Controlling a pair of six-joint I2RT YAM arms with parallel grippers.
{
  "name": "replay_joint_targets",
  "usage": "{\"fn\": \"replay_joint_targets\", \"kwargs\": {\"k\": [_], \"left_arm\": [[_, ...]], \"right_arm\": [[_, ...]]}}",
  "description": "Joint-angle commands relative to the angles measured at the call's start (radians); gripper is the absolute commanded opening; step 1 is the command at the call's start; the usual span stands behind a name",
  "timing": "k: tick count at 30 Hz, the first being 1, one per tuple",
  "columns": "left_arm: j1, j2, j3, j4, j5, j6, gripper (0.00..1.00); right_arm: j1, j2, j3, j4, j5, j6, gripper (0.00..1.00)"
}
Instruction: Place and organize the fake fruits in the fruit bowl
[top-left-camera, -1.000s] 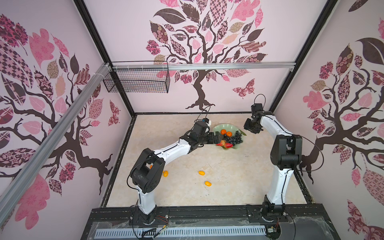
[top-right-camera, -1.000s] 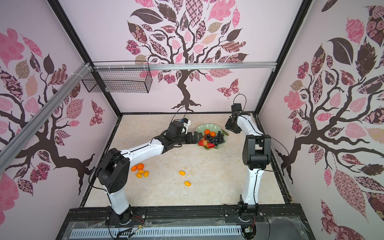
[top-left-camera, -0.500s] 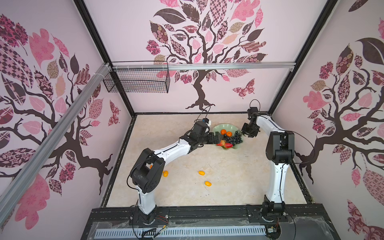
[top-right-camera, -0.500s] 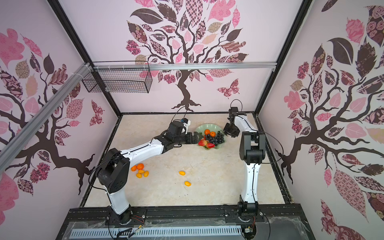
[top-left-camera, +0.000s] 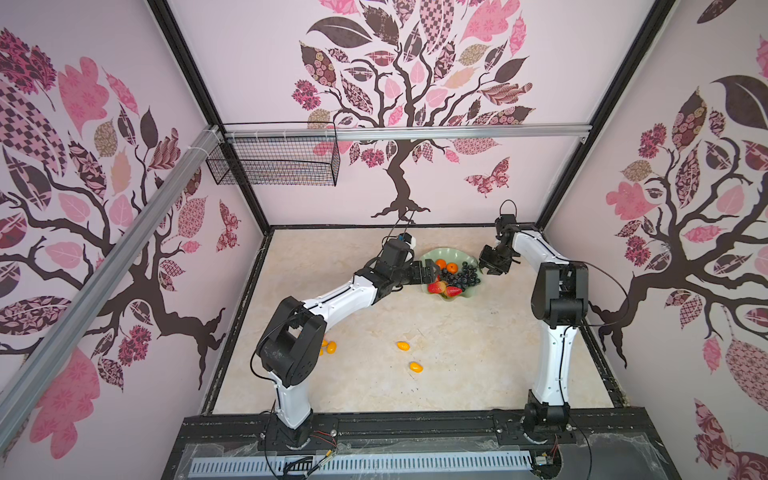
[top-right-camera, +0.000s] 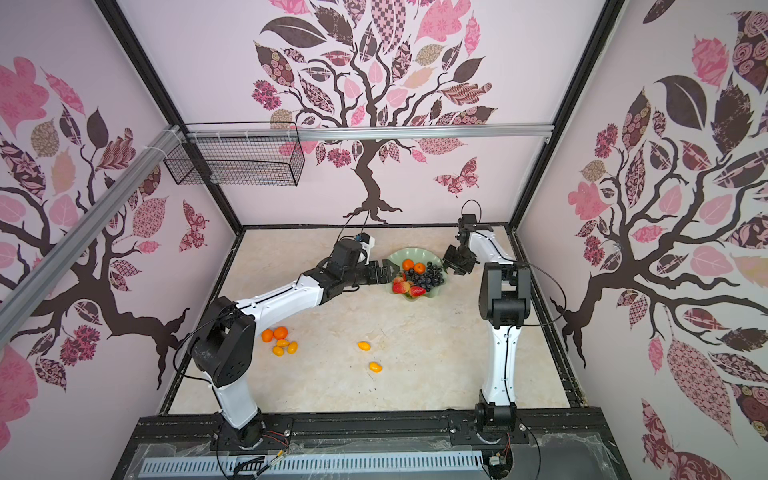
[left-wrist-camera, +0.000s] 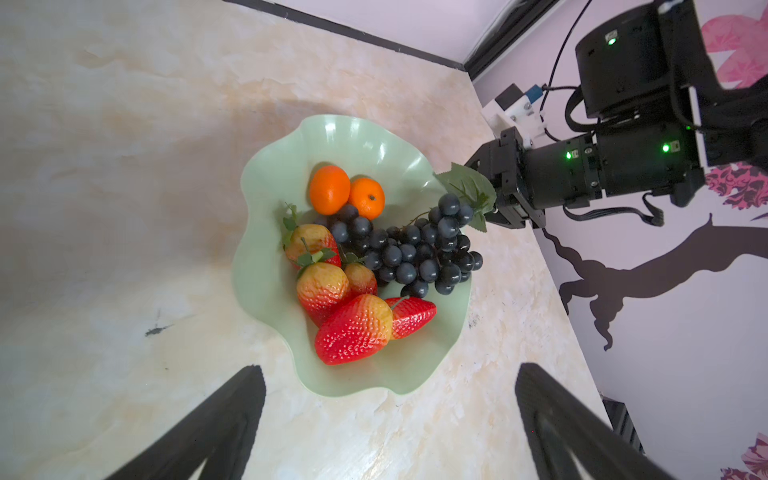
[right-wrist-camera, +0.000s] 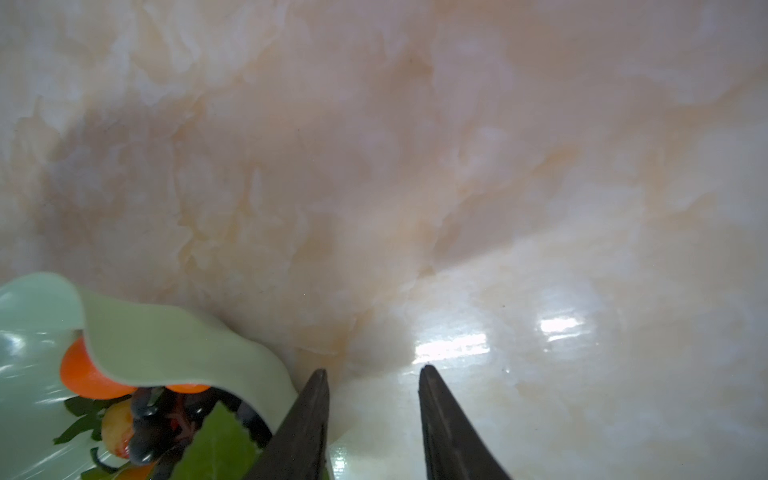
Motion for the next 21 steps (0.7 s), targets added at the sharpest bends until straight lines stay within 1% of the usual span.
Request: {"fn": "replay_joint_targets", "kwargs": {"k": [1,9,15,21], "left_arm": [[0.031,-0.039,0.026,0.002,-0.019,0.005,0.98],[0.088,-0.048,0.022,-0.005,-0.032,0.005,0.98],[0.109,-0.051,0.020,-0.031,-0.077,0.013,0.98],[0.126,-0.048,0.024,-0.047,-0.086,0.014,0.98]], "right_arm": [[0.015,0.035,0.006,-0.002,-0.054,-0.019,0.40],[0.069,0.053,0.031,-0.004,-0.045,-0.023,0.40],[0.107,0.080,0.089,-0.034,-0.043,-0.039,0.39],[0.150,0.102,0.131,-0.051,-0.080,-0.045,0.39]]}}
